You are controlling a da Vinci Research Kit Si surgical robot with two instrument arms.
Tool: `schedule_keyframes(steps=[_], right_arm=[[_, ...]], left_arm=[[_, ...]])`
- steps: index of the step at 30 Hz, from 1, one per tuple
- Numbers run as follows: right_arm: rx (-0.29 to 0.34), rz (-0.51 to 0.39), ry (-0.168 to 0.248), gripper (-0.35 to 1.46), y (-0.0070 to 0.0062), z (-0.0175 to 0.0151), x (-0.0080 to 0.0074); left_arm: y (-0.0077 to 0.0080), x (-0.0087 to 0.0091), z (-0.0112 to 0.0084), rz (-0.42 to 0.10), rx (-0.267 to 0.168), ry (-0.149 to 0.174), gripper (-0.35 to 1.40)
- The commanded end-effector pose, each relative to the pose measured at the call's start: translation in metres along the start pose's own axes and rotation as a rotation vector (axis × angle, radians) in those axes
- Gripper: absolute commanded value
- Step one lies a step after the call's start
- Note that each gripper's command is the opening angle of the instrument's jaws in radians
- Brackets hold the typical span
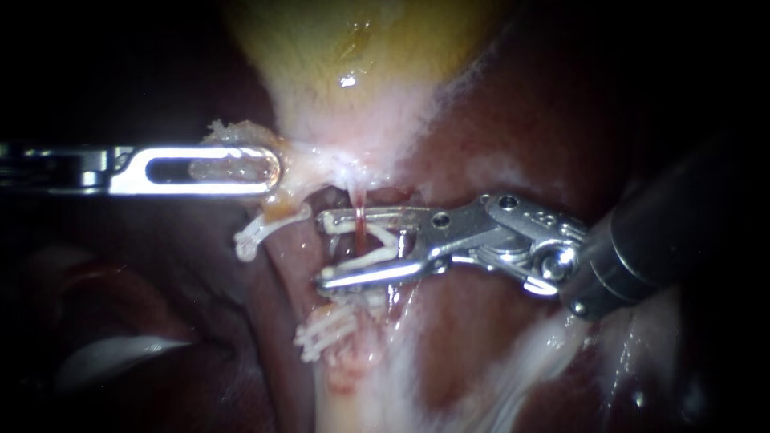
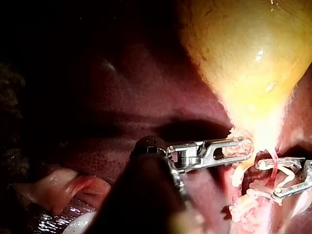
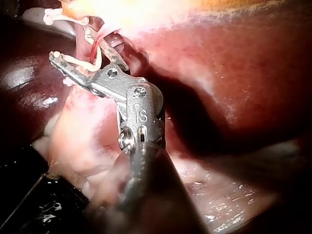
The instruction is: Clipping third clip right tube
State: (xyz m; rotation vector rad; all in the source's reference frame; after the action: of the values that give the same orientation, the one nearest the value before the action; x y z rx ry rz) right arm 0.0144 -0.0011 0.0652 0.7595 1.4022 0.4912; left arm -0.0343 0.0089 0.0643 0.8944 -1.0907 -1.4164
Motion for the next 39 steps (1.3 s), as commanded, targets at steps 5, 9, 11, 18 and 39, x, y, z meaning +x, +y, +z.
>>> schedule_keyframes(steps=[5,9,11,18,39], right_arm=[[0.003,0.013,0.000,0.48,0.0004,-0.0001,-0.0001],[0.003,0.025,0.003,0.47,0.0007,-0.0001,-0.0001],[0.002,0.031,0.006,0.47,0.0008,-0.0001,-0.0001],[0.002,0.048,0.010,0.46,0.0009,0.0001,0.0000],[0.056,0.223,0.009,0.15,0.0004,-0.0003,-0.0001]], left_arm=[[0.0000,0.0001,0.0000,0.001,0.000,0.000,-0.35],[0.0000,0.0001,0.0000,0.001,0.000,-0.001,-0.35],[0.0001,0.0001,0.0001,0.001,0.000,-0.001,-0.35],[0.0001,0.0001,0.0001,0.001,0.000,-0.001,-0.35],[0.0002,0.0003,0.0001,0.002,0.002,-0.003,-0.35]])
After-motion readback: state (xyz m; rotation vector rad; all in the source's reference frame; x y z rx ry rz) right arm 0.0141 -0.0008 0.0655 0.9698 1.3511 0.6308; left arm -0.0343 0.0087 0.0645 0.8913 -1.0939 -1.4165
